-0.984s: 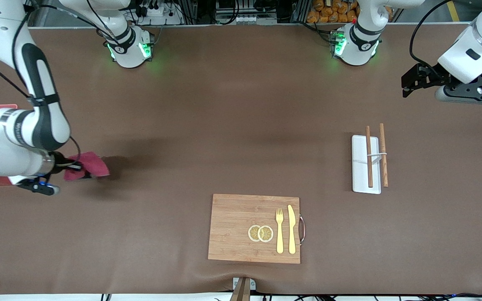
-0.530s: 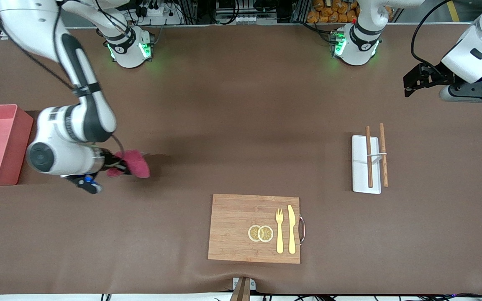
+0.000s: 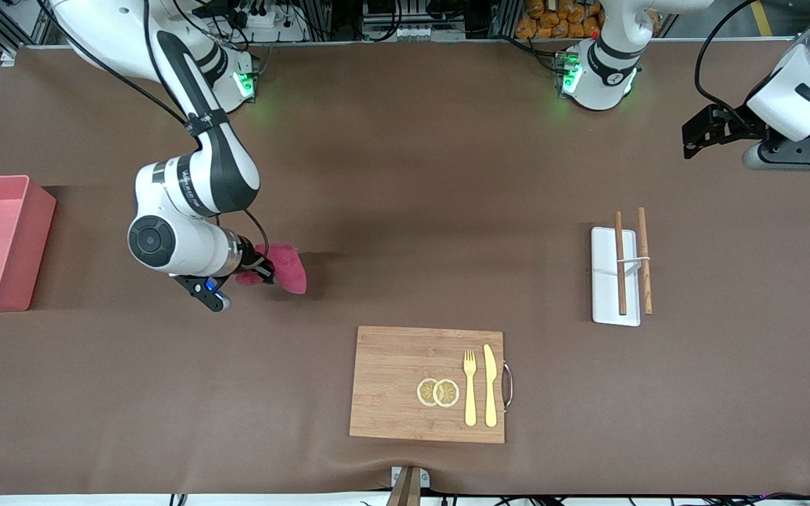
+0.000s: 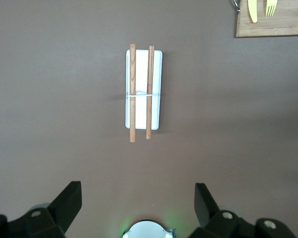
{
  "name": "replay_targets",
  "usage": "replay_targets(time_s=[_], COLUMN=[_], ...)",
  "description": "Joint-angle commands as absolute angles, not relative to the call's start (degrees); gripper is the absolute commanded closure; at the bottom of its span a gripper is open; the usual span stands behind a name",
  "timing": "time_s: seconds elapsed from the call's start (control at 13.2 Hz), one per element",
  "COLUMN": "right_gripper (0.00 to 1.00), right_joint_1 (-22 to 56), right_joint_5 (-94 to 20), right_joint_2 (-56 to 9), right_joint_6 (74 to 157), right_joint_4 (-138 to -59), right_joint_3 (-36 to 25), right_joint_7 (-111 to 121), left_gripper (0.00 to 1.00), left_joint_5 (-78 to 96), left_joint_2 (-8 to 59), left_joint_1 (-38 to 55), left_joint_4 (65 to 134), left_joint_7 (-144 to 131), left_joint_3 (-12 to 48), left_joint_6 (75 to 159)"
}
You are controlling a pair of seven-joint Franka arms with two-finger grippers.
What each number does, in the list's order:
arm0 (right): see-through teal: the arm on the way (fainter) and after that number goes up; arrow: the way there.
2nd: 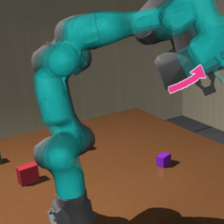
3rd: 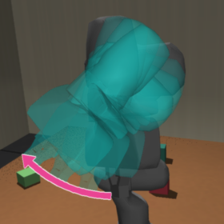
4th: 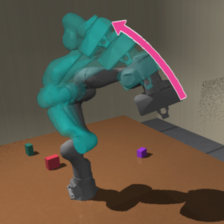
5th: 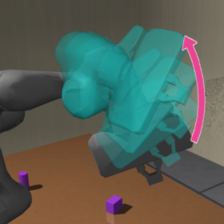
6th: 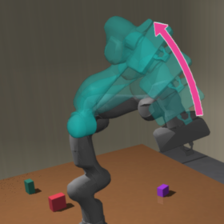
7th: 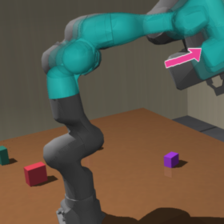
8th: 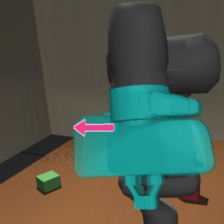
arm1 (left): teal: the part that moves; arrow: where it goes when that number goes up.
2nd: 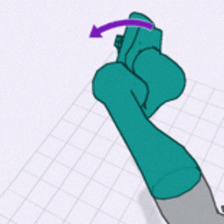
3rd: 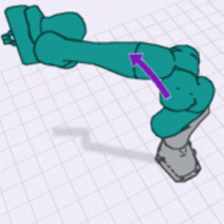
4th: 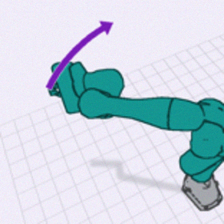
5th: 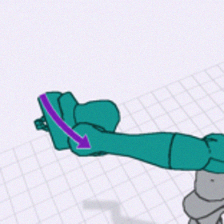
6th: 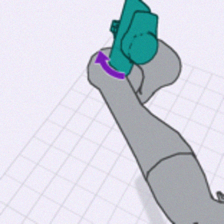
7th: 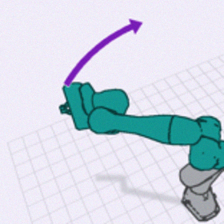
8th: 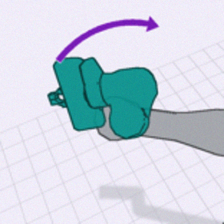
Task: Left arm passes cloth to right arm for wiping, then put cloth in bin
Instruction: 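Wipe the table with the cloth in the right gripper, sweeping back and forth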
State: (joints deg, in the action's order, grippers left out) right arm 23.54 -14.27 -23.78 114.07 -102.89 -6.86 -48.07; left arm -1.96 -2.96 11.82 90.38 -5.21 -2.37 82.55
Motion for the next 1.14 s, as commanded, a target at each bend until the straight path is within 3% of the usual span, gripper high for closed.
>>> replay_targets(time_s=[0.0,0.45,0.76,1.06], right_gripper=[1.00,1.00,1.00,1.00], right_joint_1=[22.1,7.8,-3.2,-15.4], right_joint_5=[-14.2,-7.1,-3.0,0.5], right_joint_2=[-21.5,-18.0,-18.0,-18.4], right_joint_6=[113.6,106.2,99.0,93.5], right_joint_4=[-103.8,-102.6,-97.2,-90.2], right_joint_3=[-7.7,-7.7,-7.8,-7.8], right_joint_7=[-46.8,-21.9,-0.7,25.6], left_gripper=[0.00,0.00,0.00,0.00], left_joint_5=[-0.7,-1.0,-0.4,-0.5], left_joint_2=[-2.9,-2.2,-1.7,-1.6], left_joint_1=[11.6,11.3,4.0,4.3], left_joint_4=[89.8,88.2,88.2,88.2], left_joint_7=[-5.7,-5.3,-4.5,-3.5], left_joint_3=[-2.2,-2.3,3.2,3.3], left_joint_6=[81.8,81.8,81.8,81.8])
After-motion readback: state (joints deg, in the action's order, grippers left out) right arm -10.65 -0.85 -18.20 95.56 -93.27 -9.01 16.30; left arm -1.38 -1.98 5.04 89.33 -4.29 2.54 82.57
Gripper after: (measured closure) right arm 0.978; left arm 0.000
